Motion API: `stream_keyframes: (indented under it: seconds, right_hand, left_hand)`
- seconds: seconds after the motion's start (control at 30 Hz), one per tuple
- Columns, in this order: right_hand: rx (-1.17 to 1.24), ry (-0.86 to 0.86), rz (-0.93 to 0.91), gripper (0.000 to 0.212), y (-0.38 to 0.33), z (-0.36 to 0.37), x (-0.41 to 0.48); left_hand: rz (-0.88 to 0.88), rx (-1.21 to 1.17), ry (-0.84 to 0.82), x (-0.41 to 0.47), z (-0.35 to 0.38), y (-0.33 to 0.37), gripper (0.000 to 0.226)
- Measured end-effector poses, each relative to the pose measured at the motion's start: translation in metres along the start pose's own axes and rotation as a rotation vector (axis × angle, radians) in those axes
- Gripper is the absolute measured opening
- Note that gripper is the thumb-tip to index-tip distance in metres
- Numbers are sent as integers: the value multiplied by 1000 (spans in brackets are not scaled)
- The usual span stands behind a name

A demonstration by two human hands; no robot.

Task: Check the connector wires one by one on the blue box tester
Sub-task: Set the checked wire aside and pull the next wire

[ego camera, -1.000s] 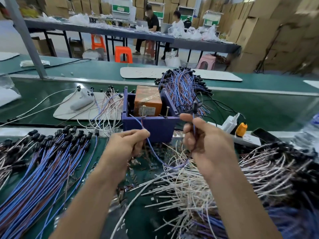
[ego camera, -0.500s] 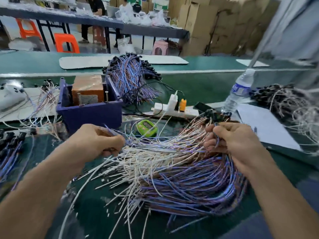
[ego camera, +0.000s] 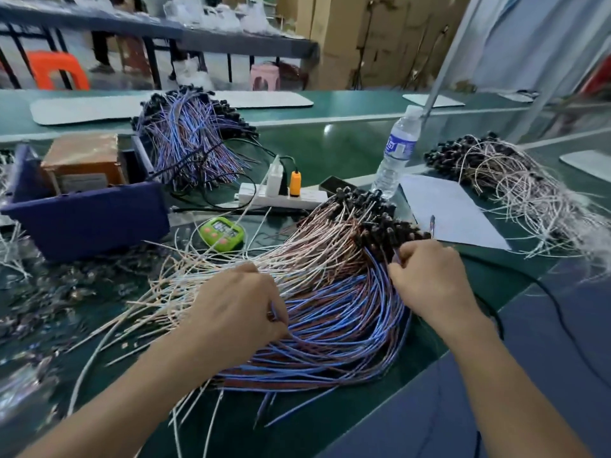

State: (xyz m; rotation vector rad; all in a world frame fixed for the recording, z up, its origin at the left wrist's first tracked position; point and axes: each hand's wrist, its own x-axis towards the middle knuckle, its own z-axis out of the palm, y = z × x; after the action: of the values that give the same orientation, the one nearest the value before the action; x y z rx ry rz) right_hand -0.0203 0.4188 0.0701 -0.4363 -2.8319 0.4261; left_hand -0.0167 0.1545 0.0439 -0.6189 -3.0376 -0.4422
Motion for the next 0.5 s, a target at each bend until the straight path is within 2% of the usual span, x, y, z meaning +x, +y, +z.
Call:
stream_keyframes:
  seconds: [0.1,0.17,0.27,0.33,0.4,0.5]
  right_hand:
    - [68,101,-8,7,-1,8,-6]
    - [106,208,-23,19,-3,11,-10]
    - [181,293,-58,14,-16,13,-20]
    - [261,287,-84,20,-30,18,-30]
    - [350,232,-130,22,-49,27,-40]
    - [471,99,-256,22,-87,45,-57]
  left_hand:
    - [-38,-67,12,-2,5,-6,47]
    - [-72,-155,35,-6,1,-12,76]
    - [-109,-198,82,-9,-11,-24,102]
    - [-128,-175,130,-12,-17,-34,103]
    - [-171,-205,164,-16,-22,-43,93]
    - [-249,-305,236,-23,-27,-60,60]
